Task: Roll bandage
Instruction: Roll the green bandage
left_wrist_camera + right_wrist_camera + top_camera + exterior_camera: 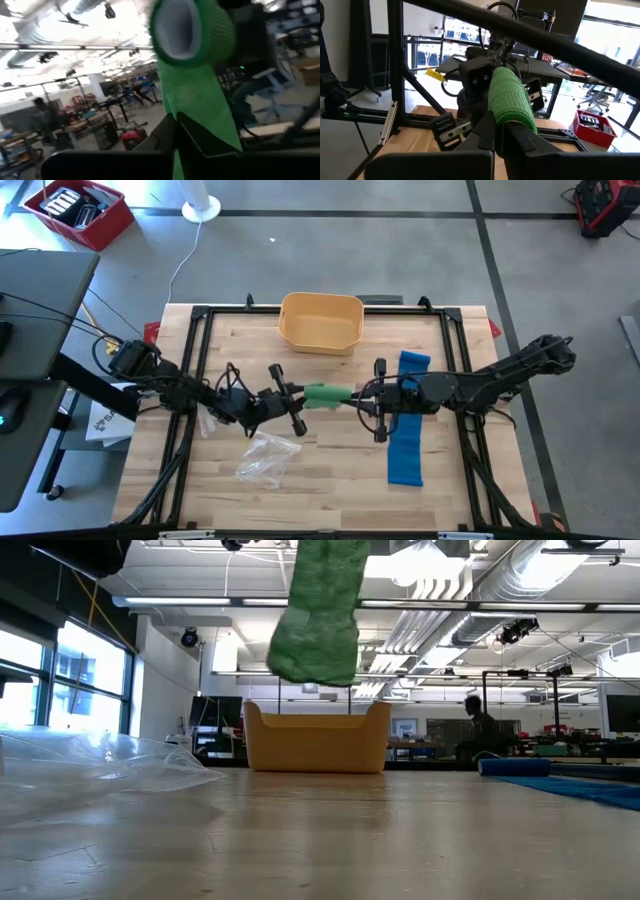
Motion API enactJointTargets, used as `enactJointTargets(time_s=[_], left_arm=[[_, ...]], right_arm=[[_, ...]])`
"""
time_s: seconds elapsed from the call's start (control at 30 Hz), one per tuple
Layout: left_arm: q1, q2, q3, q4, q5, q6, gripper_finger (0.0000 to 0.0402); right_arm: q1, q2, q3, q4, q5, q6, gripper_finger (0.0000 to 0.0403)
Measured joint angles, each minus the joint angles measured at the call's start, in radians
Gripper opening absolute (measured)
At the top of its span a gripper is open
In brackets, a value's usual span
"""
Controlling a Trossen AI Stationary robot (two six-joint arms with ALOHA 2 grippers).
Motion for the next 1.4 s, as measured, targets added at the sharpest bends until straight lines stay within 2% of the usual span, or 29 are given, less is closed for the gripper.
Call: enactJointTargets(time_s=[0.3, 0.47, 0.63, 0.93, 1.2, 1.4], left_arm=[[-0.037, -0.033, -0.001, -0.070, 0.206, -0.055, 0.0001], [0.010, -0.078, -0.001, -0.213, 0.394, -0.179, 0.0001], [0.073, -0.083, -0.001, -0.344, 0.500, -0.307, 0.0001], [0.097, -0.084, -0.001, -0.391, 0.481, -0.338, 0.0012], [0.131, -0.083, -0.001, -0.380, 0.479, -0.341, 0.0101], [0.149, -0.083, -0.001, -0.384, 0.519, -0.337, 0.0159]], right_arm=[[0.050, -0.068, 0.000, -0.176, 0.019, 0.049, 0.0002], [0.072, -0.073, 0.000, -0.220, 0.018, 0.058, 0.0002], [0.078, -0.069, 0.000, -0.206, 0.041, -0.015, 0.0002], [0.080, -0.069, 0.000, -0.191, 0.064, -0.050, 0.0002], [0.079, -0.069, 0.000, -0.189, 0.063, -0.043, 0.0002], [0.079, -0.069, 0.000, -0.187, 0.063, -0.054, 0.0002]])
